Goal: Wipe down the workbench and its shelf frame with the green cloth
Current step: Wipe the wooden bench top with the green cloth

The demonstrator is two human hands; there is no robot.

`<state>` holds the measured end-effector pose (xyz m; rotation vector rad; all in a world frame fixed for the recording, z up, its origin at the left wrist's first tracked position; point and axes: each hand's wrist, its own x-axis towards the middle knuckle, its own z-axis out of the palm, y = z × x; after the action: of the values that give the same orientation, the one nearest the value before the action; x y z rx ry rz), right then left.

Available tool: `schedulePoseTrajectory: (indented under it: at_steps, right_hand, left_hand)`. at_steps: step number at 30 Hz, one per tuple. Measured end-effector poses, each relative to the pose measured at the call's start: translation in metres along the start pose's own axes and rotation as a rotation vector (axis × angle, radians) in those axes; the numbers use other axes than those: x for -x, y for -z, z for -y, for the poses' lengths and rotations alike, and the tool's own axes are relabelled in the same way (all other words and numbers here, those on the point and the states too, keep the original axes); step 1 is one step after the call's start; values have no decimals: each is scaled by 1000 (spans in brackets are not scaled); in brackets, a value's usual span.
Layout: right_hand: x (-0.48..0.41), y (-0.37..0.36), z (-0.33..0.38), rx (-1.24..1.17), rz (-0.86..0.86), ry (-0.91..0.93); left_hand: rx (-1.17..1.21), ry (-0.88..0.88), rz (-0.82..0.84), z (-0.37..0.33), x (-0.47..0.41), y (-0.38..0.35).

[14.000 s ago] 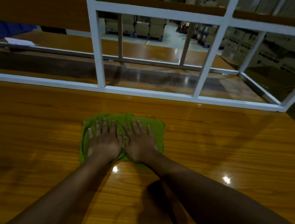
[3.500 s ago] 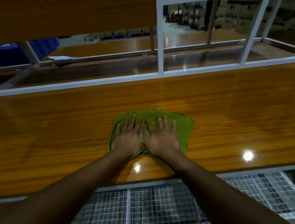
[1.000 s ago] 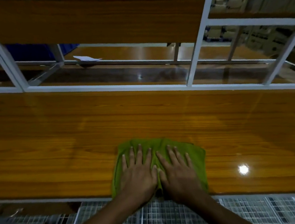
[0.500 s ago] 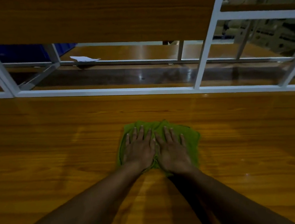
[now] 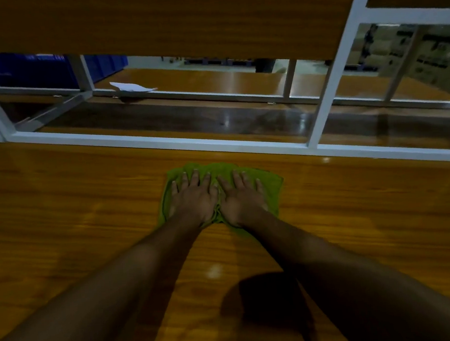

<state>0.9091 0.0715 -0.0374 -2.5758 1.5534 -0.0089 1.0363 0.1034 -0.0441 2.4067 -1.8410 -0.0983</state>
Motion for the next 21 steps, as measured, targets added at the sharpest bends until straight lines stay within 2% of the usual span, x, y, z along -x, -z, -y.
schedulePoseTrajectory:
  at_steps: [10, 17, 21]
  right_hand:
    - [-40, 14, -80, 14, -19, -13]
    - [-16, 23, -165, 11, -36, -171]
    - [11, 22, -186, 11, -46, -234]
  left_hand:
    - [25, 24, -1, -66, -58, -7]
    - [70, -107, 22, -155, -65, -18]
    - [60, -182, 47, -180, -55, -18]
